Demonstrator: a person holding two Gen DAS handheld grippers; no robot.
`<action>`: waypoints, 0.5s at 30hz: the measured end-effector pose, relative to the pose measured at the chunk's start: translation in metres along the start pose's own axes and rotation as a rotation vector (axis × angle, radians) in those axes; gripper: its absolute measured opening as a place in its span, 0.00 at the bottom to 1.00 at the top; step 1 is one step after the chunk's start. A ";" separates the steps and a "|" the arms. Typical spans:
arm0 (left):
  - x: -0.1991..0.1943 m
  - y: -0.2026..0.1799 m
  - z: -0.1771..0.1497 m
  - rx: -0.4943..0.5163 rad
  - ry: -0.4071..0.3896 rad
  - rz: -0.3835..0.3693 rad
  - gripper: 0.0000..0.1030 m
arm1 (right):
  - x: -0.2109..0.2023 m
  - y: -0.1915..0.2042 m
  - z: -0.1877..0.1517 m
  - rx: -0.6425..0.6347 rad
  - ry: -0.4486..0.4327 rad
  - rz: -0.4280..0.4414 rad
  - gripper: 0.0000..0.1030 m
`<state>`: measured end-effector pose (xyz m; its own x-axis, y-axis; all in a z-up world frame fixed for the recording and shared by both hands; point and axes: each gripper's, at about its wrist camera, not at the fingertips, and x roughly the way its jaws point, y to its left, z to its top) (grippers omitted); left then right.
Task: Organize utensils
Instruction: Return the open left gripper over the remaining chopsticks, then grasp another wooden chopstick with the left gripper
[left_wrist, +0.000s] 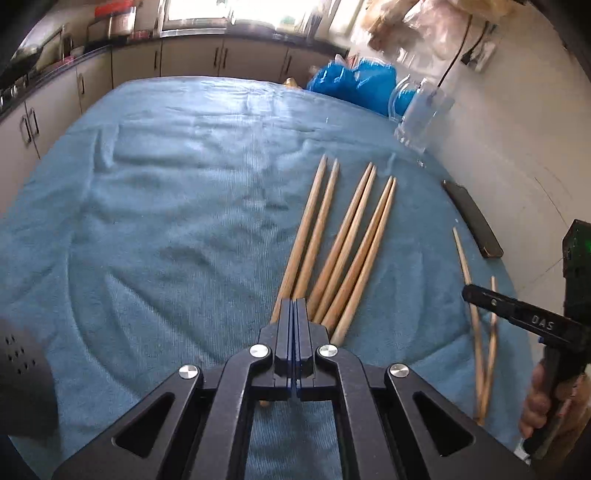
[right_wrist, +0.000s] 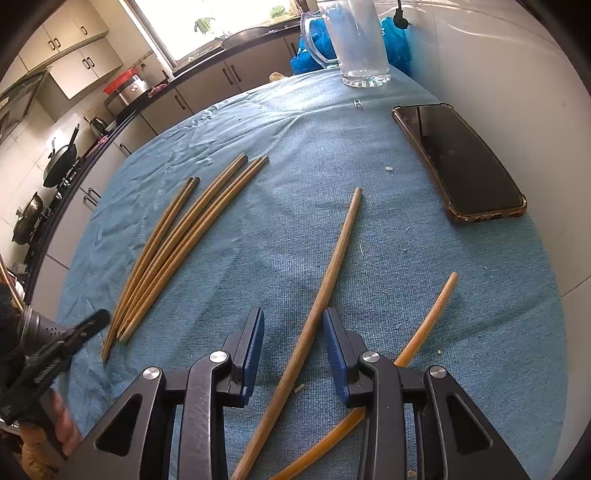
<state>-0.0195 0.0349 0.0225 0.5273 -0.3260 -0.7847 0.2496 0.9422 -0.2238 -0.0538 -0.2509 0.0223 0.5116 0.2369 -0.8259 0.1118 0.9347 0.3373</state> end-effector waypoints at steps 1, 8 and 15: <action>0.001 -0.001 0.000 0.012 -0.001 0.030 0.00 | -0.001 0.000 0.000 0.000 -0.001 0.002 0.35; 0.005 0.008 0.005 -0.030 0.017 0.060 0.00 | -0.002 -0.002 -0.002 -0.010 -0.011 0.003 0.35; -0.007 0.017 -0.008 -0.112 0.087 0.023 0.00 | 0.002 0.006 -0.002 -0.026 0.015 -0.029 0.11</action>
<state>-0.0252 0.0539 0.0197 0.4584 -0.3010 -0.8362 0.1434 0.9536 -0.2646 -0.0543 -0.2443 0.0217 0.4959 0.2138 -0.8417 0.1039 0.9477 0.3019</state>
